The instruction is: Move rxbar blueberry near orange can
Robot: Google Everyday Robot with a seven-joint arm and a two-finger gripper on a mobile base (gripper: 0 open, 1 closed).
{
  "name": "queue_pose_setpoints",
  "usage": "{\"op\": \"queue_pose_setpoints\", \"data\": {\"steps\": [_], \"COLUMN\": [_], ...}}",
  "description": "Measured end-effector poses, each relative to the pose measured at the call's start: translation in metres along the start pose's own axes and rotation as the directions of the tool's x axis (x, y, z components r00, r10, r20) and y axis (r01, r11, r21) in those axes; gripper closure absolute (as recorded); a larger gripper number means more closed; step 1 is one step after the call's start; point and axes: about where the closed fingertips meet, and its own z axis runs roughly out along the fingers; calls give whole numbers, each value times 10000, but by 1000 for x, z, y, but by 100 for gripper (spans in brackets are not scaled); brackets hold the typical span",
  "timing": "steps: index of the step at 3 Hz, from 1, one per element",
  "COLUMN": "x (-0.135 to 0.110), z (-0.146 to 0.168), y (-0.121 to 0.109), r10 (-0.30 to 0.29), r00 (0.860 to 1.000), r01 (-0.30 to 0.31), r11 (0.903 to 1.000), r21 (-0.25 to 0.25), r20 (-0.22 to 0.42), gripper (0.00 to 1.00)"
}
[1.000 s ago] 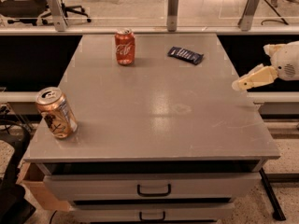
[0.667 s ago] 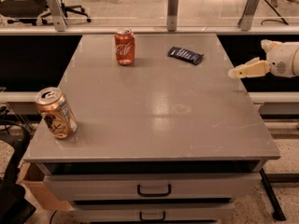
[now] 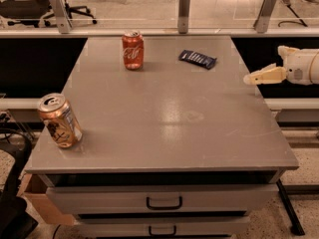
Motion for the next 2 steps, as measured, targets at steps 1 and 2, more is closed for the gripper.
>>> {"op": "queue_pose_setpoints", "data": {"steps": [1,2], "x": [0,-4], "z": [16,49], "y": [7,15], "r10": [58,119], "r00": [9999,9982], "r01": [-53,-58], "r11": [9995,9947], "r21": [-317,-1031], "r20": [159,588], "gripper": [0,0]}}
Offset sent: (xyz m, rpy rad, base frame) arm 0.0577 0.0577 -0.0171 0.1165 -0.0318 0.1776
